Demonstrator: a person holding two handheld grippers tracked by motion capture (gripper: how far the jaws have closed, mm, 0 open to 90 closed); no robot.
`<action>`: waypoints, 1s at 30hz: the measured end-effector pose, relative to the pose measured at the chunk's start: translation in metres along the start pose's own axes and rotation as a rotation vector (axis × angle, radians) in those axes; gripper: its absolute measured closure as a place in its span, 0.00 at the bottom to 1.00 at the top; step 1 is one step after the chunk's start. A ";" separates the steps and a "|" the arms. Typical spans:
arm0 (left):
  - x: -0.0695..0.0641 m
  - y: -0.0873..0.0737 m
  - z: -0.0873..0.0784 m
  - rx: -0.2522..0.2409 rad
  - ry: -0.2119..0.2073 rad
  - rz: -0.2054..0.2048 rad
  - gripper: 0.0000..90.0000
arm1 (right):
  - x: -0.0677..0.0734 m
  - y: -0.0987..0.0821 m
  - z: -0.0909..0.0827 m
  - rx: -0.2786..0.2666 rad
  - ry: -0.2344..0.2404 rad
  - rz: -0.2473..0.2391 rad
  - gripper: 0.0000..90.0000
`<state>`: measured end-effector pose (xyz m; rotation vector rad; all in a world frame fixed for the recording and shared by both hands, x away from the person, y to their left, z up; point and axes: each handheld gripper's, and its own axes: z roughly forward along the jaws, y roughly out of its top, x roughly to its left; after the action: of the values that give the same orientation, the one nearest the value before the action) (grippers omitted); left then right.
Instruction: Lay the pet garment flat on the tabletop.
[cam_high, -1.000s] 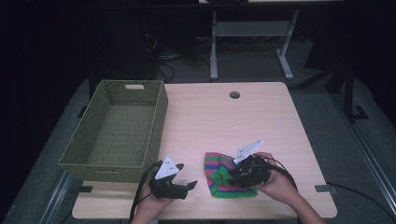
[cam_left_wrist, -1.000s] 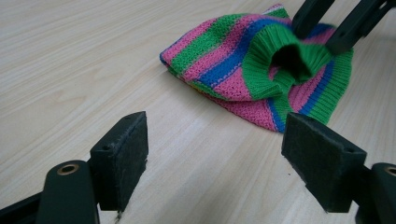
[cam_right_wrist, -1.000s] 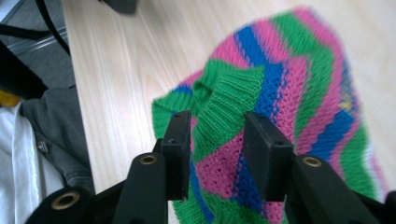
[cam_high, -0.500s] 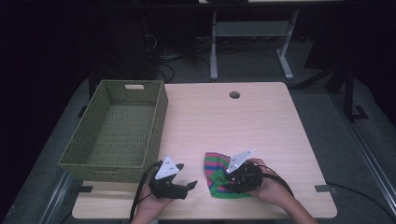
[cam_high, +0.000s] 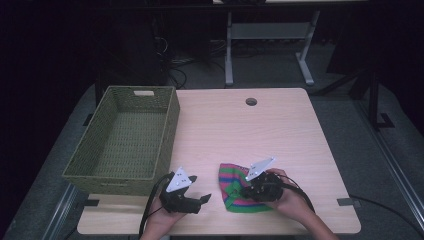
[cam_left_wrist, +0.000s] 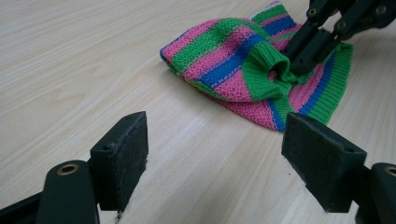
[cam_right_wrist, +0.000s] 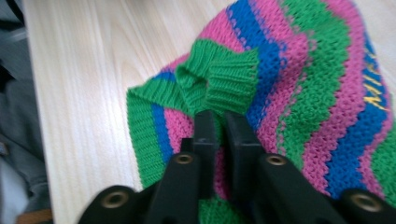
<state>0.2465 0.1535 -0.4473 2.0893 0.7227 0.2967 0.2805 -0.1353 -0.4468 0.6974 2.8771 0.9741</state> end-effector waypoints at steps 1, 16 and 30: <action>0.000 0.000 0.000 -0.001 -0.001 -0.002 0.25 | -0.001 0.000 -0.002 -0.010 0.007 0.009 0.94; -0.005 0.005 0.007 -0.004 -0.068 -0.008 0.29 | -0.017 -0.001 -0.053 -0.141 0.040 0.087 0.94; -0.013 0.026 0.033 -0.001 -0.192 0.084 0.39 | -0.027 0.001 -0.079 -0.219 0.041 0.101 0.94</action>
<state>0.2617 0.1120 -0.4448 2.1162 0.5213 0.1401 0.2922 -0.1909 -0.3862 0.8183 2.7332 1.3054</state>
